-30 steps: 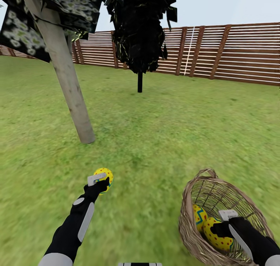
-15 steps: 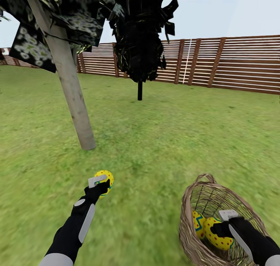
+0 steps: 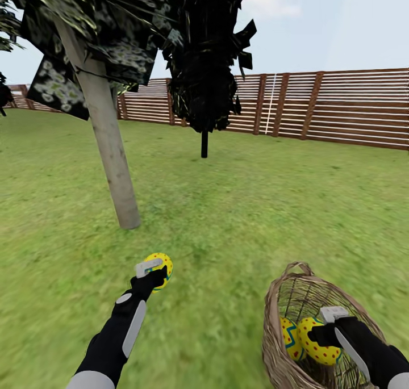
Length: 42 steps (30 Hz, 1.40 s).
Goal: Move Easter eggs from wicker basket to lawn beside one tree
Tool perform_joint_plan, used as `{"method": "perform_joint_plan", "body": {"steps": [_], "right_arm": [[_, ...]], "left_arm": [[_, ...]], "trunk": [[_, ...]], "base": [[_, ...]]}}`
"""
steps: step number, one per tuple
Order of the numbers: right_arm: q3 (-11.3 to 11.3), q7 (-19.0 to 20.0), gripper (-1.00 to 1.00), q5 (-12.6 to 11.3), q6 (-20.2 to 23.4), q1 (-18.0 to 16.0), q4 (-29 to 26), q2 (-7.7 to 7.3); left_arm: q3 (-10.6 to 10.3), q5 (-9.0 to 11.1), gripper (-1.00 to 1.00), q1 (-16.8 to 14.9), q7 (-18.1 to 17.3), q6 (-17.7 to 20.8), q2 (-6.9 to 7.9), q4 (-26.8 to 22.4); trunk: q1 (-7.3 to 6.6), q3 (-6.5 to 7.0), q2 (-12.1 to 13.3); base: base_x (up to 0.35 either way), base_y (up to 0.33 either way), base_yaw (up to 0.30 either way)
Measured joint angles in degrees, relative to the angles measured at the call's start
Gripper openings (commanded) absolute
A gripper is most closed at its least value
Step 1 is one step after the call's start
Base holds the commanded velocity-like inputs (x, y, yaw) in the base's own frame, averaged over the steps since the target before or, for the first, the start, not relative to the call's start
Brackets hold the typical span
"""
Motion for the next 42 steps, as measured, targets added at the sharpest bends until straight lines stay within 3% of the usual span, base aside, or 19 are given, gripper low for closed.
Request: {"method": "perform_joint_plan", "body": {"steps": [3,5,8,9,11,13,14,15,16,20,21,22,24,25,30,34,37,42], "right_arm": [[0.2,0.0,-1.0,0.0,0.0,0.0,0.0,0.3],[0.3,-0.1,-1.0,0.0,0.0,0.0,0.0,0.6],[-0.3,0.1,-1.0,-0.6,-0.3,0.0,-0.4,0.54],[-0.3,0.1,-1.0,-0.7,-0.3,0.0,-0.8,0.46],[-0.2,0.1,-1.0,-0.4,-0.1,0.0,-1.1,0.41],[1.0,0.2,-1.0,0.0,0.0,0.0,-2.8,0.55],[4.2,0.3,-1.0,0.5,-0.1,0.0,-3.7,0.58],[6.2,0.2,-1.0,0.6,-0.1,0.0,-4.2,0.55],[7.0,0.1,-1.0,0.7,-0.2,0.0,-4.6,0.48],[7.5,-0.1,-1.0,0.7,-0.1,0.0,-4.9,0.16],[6.7,-0.1,-1.0,0.7,0.1,0.0,-4.8,0.04],[3.3,-0.3,-1.0,0.9,0.3,0.0,-4.8,0.01],[-6.2,-0.4,-1.0,1.4,1.2,0.0,-4.7,-0.07],[-8.8,-0.4,-1.0,1.5,2.1,0.0,-4.7,-0.05],[-10.0,-0.4,-1.0,1.7,2.8,0.0,-4.8,0.02],[-10.1,-0.4,-1.0,1.7,2.8,0.0,-4.9,0.07],[-10.0,-0.4,-1.0,1.7,2.8,0.0,-4.8,0.33],[-10.0,-0.4,-1.0,1.7,2.8,0.0,-4.6,0.52]], "left_arm": [[-0.1,-0.1,-1.0,0.0,-0.1,-0.2,0.14,1.0],[-0.1,-0.2,-1.0,0.1,-0.1,-0.2,0.41,5.8],[-0.1,-0.2,-1.0,0.1,-0.4,0.5,0.51,6.4],[0.0,-0.2,-1.0,0.1,-0.4,3.5,0.57,3.1],[0.1,-0.1,-1.0,0.1,-0.4,17.0,0.56,-2.9],[0.1,-0.3,-1.0,0.2,-0.5,19.7,0.85,-3.7],[0.4,-0.4,-1.0,0.4,-0.7,19.9,2.02,-4.0],[0.4,-0.3,-1.0,0.5,-0.9,19.9,4.19,-4.1],[0.3,-0.1,-1.0,0.6,-0.9,19.9,5.45,-4.3],[0.4,0.5,-1.0,0.8,-0.9,20.2,6.23,-3.7],[0.4,0.5,-1.0,0.9,-1.0,20.4,6.28,-2.4],[0.3,0.7,-1.0,1.1,-0.9,20.7,6.23,-1.1],[0.2,0.8,-1.0,1.1,-0.8,22.8,5.21,3.0],[0.2,0.6,-1.0,1.2,-0.3,23.4,4.2,4.5],[0.2,0.5,-1.0,1.1,6.5,23.0,3.13,6.1],[0.1,0.6,-1.0,1.1,6.3,22.7,2.98,7.5],[0.1,0.6,-1.0,1.1,3.3,22.7,2.8,7.7],[0.0,0.5,-1.0,1.1,2.8,22.6,2.47,8.5]], "trunk": [[-0.07,0.66,0.0],[-0.51,1.02,0.8],[-1.17,1.57,2.0],[-1.39,1.75,2.4],[-1.83,2.11,3.2],[-2.27,2.46,4.0],[-2.48,2.64,4.4],[-2.7,2.82,4.8],[-2.92,3.0,5.2],[-3.8,3.72,6.9],[-4.02,3.9,7.3],[-4.24,4.08,7.7],[-4.68,4.44,8.5],[-4.9,4.62,8.9],[-6.0,5.52,10.9],[-6.88,6.23,12.5],[-7.54,6.77,13.7],[-8.64,7.67,15.7]], "base": [[0.0,0.0,0.0],[0.0,0.0,0.0],[0.0,0.0,0.0],[0.0,0.0,0.0],[0.0,0.0,0.0],[0.0,0.0,0.0],[0.0,0.0,0.0],[0.0,0.0,0.0],[0.0,0.0,0.0],[0.0,0.0,0.0],[0.0,0.0,0.0],[0.0,0.0,0.0],[0.0,0.0,0.0],[0.0,0.0,0.0],[0.0,0.0,0.0],[0.0,0.0,0.0],[0.0,0.0,0.0],[0.0,0.0,0.0]]}}
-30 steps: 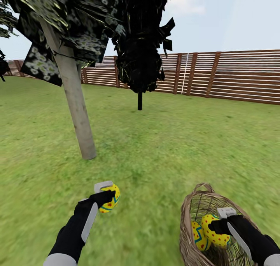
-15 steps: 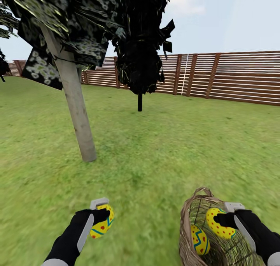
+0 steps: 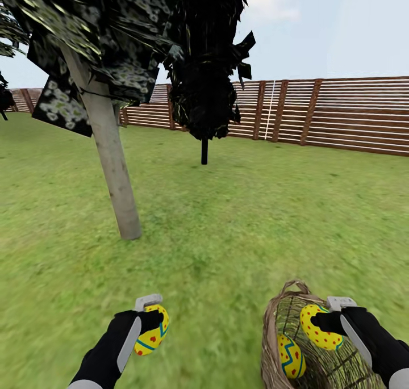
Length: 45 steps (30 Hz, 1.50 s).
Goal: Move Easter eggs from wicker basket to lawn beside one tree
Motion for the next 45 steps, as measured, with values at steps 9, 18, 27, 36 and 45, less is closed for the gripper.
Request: {"method": "perform_joint_plan", "body": {"steps": [9,18,27,36,45], "right_arm": [[0.0,0.0,-1.0,-0.1,0.0,0.0,0.2,0.08],[0.0,0.0,-1.0,0.0,0.0,0.0,0.2,0.11],[0.2,0.0,-1.0,0.0,0.0,0.0,0.3,0.19],[0.3,-0.1,-1.0,0.0,0.0,0.0,0.4,0.25],[0.3,-0.1,-1.0,0.0,-0.1,0.0,1.0,0.35]], "left_arm": [[0.0,-0.2,-1.0,0.0,0.0,0.0,-0.87,1.1],[0.0,-0.2,-1.0,0.0,0.1,0.0,-0.95,1.4],[-0.1,-0.2,-1.0,0.0,0.2,-0.1,-1.53,1.6],[-3.4,-0.1,-1.0,0.0,0.1,-1.9,-1.81,3.8],[-3.7,0.0,-1.0,0.0,0.0,-6.7,-1.69,5.8]], "trunk": [[-1.98,1.62,3.6],[-3.96,3.23,7.2],[-5.93,4.85,10.8],[-7.91,6.46,14.4],[-8.55,7.0,15.7]], "base": [[0.0,0.0,0.0],[0.0,0.0,0.0],[0.0,0.0,0.0],[0.0,0.0,0.0],[-0.058,0.0,0.0]]}}
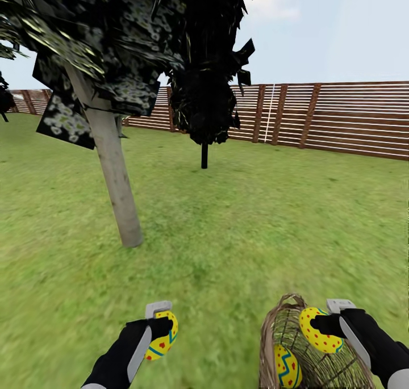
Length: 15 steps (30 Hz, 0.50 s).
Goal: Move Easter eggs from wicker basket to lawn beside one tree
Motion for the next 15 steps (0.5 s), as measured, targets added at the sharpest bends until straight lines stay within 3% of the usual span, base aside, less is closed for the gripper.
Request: {"method": "perform_joint_plan", "body": {"steps": [8,13,15], "right_arm": [[0.0,0.0,-1.0,0.0,0.0,0.0,0.0,0.31],[0.0,0.0,-1.0,0.1,0.0,0.0,0.0,0.53],[0.0,0.0,-1.0,0.1,0.0,0.0,0.0,0.66]], "left_arm": [[-0.1,-0.1,-1.0,0.0,0.0,-1.6,-0.49,1.6],[-0.2,-0.1,-1.0,0.0,0.0,-1.9,-0.65,1.8],[-4.6,0.0,-1.0,0.0,0.2,-2.1,-1.5,3.3]], "trunk": [[0.02,0.0,0.0],[-0.02,0.0,0.0],[-0.01,0.0,0.0]], "base": [[-0.333,0.0,0.0],[-0.118,0.0,0.0],[-0.122,-0.206,0.0]]}}
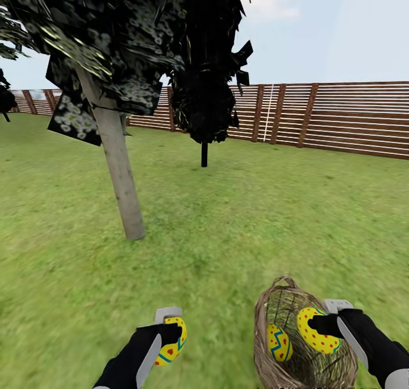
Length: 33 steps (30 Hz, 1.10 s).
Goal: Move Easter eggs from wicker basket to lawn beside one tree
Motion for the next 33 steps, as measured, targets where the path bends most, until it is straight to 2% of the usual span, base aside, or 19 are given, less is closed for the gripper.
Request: {"method": "perform_joint_plan", "body": {"steps": [1,3,8,9,11,12,13,23,33], "right_arm": [[0.0,-0.1,-1.0,0.0,0.0,0.0,0.0,0.02],[0.0,-0.4,-1.0,0.0,0.0,0.0,0.0,0.04],[0.0,-0.4,-1.0,0.0,0.0,0.0,0.0,-0.04],[0.0,-0.4,-1.0,0.0,0.0,0.0,0.0,-0.04],[0.0,-0.4,-1.0,0.0,0.0,0.0,0.0,-0.04],[-0.1,-0.4,-1.0,0.0,0.0,0.0,0.0,-0.09],[-0.1,-0.4,-1.0,0.0,0.0,0.0,0.0,-0.11],[0.0,-0.4,-1.0,0.0,0.0,0.0,0.0,-0.07],[0.3,-0.4,-1.0,0.0,0.0,0.0,0.1,0.04]], "left_arm": [[-1.1,0.0,-1.0,0.0,0.1,-0.6,-0.1,0.3],[-1.7,-0.1,-1.0,0.0,0.2,-1.1,-0.09,0.4],[-1.2,0.4,-1.0,0.0,-0.1,-1.1,0.29,0.1],[0.4,1.0,-1.0,0.0,-0.2,-0.9,1.13,-0.2],[4.9,3.0,-1.0,0.0,-1.2,-0.2,4.37,-1.7],[6.0,4.1,-1.0,0.0,-3.0,1.2,5.58,-2.8],[6.5,4.6,-1.0,0.0,-4.4,2.4,6.16,-3.5],[6.7,4.8,-1.0,0.0,-5.0,2.9,6.16,-3.9],[6.8,4.7,-1.0,0.0,-5.0,3.1,6.26,-3.9]], "trunk": [[0.0,0.0,0.0],[-0.01,0.0,0.0],[-0.01,0.0,0.0],[-0.01,0.0,0.0],[-0.01,0.0,0.0],[-0.01,0.0,0.0],[-0.01,0.0,0.0],[-0.01,0.0,0.0],[0.02,0.0,0.0]], "base": [[-0.042,-0.302,0.0],[-0.012,-0.326,0.0],[-0.006,-0.335,0.0],[-0.053,-0.336,0.0],[-0.059,-0.336,0.0],[-0.02,-0.336,0.0],[-0.008,-0.336,0.0],[-0.018,-0.329,0.0],[-0.287,-0.021,0.0]]}}
